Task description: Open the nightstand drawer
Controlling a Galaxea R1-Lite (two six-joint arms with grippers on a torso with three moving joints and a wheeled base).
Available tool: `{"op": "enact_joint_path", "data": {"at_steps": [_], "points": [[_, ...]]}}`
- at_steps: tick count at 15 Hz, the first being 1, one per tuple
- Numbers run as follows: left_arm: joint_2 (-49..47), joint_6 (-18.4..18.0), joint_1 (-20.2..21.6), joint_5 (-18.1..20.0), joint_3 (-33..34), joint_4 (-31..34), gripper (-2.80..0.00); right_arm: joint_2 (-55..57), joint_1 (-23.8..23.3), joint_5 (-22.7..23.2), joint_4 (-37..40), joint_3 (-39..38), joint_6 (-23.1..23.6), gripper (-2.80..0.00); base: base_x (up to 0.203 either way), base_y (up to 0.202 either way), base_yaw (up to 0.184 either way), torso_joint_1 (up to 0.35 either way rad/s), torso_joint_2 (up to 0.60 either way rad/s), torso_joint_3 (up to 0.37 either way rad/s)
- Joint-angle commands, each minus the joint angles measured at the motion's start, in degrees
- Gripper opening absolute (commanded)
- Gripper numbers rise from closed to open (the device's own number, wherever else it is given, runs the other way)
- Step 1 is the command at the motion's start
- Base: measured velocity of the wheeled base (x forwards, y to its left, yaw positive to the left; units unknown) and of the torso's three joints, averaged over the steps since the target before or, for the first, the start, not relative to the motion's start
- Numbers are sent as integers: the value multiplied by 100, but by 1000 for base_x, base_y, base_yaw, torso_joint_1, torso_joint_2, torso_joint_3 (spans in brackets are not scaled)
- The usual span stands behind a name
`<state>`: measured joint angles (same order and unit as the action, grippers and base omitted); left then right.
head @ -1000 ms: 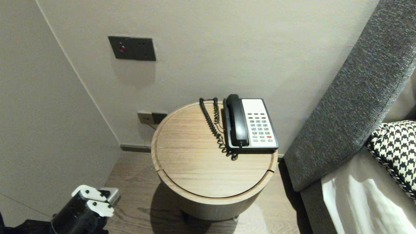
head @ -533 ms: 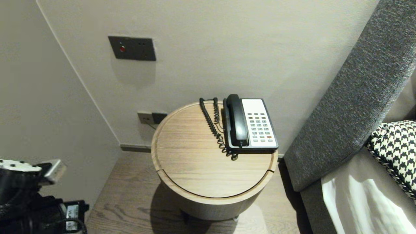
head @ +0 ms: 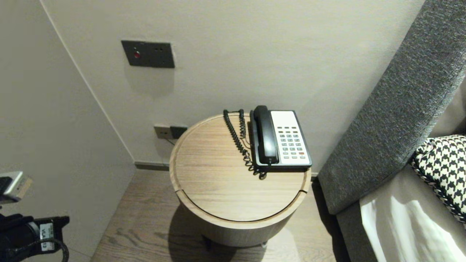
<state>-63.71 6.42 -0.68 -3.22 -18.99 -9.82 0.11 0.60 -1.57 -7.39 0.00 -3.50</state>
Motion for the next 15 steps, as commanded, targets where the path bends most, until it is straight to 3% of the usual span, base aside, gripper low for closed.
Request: {"op": "enact_joint_path", "data": {"at_steps": [1,3,5,9,15], "points": [[157,-659,7,5,1285,-1567,-280,-2,2,-1,-8,-229,1,-280,0,0,0,0,0,0],[499,-1157,7,9,1936,-2286,-280,-2,2,-1,-8,-229,-2,-280,0,0,0,0,0,0],[971,-1191,19,102,1918,-2227,-280,-2,2,-1,-8,-229,4,-280,0,0,0,0,0,0],[1945,-1173,220,455,1907,-1282,-280,-2,2,-1,-8,-229,-2,-280,0,0,0,0,0,0],[3575,-1174,266,511,1900,170,-280,-2,2,-1,-8,-229,3,-280,0,0,0,0,0,0]]}}
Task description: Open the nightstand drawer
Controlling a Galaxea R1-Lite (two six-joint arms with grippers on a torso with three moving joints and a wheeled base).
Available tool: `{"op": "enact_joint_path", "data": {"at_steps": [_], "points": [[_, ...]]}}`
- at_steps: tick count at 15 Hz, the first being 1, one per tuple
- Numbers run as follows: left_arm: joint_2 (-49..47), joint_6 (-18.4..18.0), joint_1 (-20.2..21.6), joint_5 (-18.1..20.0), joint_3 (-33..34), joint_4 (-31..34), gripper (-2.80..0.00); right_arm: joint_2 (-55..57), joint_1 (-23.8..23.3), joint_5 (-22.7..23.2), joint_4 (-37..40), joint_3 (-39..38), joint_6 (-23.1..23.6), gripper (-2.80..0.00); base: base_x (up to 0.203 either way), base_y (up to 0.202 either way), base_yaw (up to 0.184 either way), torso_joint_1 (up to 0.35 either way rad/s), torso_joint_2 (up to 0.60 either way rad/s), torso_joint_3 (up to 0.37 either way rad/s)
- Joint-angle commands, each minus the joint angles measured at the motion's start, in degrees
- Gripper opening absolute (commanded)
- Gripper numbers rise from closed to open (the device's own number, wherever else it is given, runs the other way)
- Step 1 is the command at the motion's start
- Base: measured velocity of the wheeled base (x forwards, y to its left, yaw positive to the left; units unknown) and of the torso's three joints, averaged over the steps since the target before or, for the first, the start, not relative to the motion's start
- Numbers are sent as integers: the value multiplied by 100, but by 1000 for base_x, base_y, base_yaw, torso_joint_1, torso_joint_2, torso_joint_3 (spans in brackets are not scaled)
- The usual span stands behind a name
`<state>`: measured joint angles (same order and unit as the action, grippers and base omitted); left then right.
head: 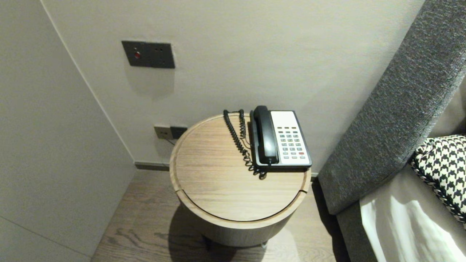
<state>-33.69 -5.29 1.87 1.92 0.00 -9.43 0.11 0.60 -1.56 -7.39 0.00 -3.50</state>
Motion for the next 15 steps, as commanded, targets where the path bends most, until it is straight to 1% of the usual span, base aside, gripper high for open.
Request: {"op": "enact_joint_path", "data": {"at_steps": [1,3,5,8,11,15], "points": [[806,-5,18,-5,3,291,-280,4,2,-2,-8,-229,-2,-280,0,0,0,0,0,0],[1129,14,17,-24,7,538,-280,-2,2,-2,-8,-229,0,-280,0,0,0,0,0,0],[1376,19,22,-33,1,560,-280,-2,2,-2,-8,-229,-1,-280,0,0,0,0,0,0],[1822,-5,172,-50,0,912,-280,0,2,-2,-8,-229,-2,-280,0,0,0,0,0,0],[1846,-16,183,-42,0,925,-280,-2,2,-2,-8,-229,-2,-280,0,0,0,0,0,0],[2275,-86,-14,-59,0,925,-280,-2,2,-2,-8,-229,-2,-280,0,0,0,0,0,0]]}}
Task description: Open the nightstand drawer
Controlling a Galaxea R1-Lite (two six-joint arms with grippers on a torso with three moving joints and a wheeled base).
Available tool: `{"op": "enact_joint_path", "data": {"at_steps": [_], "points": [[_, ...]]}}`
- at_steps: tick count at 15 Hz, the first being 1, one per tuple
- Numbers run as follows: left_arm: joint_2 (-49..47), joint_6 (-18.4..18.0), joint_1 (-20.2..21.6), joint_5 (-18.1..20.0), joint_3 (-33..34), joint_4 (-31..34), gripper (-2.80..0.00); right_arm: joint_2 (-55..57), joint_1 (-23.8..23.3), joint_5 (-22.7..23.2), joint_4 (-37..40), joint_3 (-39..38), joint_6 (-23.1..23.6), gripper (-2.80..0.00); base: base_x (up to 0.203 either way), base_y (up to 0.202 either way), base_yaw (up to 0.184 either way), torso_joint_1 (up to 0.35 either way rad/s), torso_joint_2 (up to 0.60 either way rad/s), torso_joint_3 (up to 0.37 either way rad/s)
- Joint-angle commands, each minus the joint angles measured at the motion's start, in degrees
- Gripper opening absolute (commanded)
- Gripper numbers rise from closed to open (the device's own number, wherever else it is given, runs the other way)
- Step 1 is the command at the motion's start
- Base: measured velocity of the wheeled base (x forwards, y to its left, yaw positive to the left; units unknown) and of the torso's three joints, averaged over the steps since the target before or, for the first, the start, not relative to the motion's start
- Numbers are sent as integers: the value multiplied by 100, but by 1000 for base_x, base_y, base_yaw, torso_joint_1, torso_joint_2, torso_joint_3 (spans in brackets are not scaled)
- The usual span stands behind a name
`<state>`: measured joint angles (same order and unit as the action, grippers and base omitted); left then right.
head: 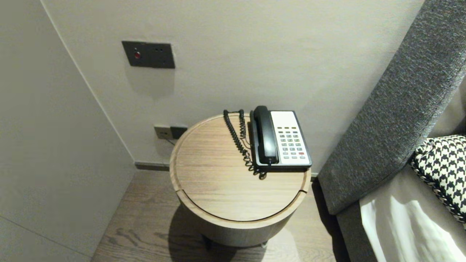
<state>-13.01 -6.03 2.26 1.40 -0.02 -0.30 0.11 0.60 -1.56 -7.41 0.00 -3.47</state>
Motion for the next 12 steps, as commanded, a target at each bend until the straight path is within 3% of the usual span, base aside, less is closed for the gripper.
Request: {"op": "enact_joint_path", "data": {"at_steps": [1,8,12], "points": [[259,-12,-64,-8,2,14,-280,-2,2,-2,-6,-229,5,-280,0,0,0,0,0,0],[1309,-3,-163,21,2,13,-280,-2,2,-2,-6,-229,-4,-280,0,0,0,0,0,0],[1343,79,-162,-8,2,4,-280,-2,2,-2,-6,-229,-4,-280,0,0,0,0,0,0]]}}
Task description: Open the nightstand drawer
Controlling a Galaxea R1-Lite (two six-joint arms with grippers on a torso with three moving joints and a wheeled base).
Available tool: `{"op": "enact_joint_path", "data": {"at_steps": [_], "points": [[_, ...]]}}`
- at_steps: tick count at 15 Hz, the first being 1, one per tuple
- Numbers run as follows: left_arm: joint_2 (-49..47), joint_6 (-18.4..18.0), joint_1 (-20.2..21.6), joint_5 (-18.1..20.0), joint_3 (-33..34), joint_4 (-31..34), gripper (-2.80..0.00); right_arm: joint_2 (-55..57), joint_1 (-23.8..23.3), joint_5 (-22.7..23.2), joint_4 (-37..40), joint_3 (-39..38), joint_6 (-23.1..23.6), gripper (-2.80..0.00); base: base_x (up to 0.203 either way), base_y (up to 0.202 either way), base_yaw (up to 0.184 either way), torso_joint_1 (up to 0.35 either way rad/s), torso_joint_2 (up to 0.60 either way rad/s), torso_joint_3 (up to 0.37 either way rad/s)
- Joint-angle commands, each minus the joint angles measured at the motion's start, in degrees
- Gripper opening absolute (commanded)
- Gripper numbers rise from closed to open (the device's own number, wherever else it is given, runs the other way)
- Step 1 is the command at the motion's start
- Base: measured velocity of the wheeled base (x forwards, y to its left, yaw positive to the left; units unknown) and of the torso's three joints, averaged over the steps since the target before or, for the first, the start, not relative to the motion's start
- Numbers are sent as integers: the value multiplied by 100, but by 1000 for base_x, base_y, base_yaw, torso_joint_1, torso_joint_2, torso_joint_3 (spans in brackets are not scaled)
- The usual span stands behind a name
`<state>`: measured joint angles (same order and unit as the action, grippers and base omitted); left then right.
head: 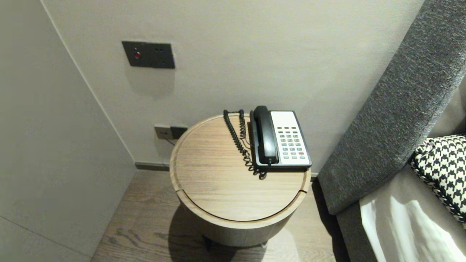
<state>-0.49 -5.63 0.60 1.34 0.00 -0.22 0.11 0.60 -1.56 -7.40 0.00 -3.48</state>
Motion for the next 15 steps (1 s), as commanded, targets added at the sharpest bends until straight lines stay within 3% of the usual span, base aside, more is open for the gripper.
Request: {"op": "enact_joint_path", "data": {"at_steps": [1,5,15], "points": [[93,124,10,-20,0,-4,-280,-2,2,-2,-7,-229,-3,-280,0,0,0,0,0,0],[93,423,6,-169,0,-22,-280,-2,2,-2,-7,-229,-3,-280,0,0,0,0,0,0],[58,467,2,-160,0,-14,-280,-2,2,-2,-7,-229,1,-280,0,0,0,0,0,0]]}}
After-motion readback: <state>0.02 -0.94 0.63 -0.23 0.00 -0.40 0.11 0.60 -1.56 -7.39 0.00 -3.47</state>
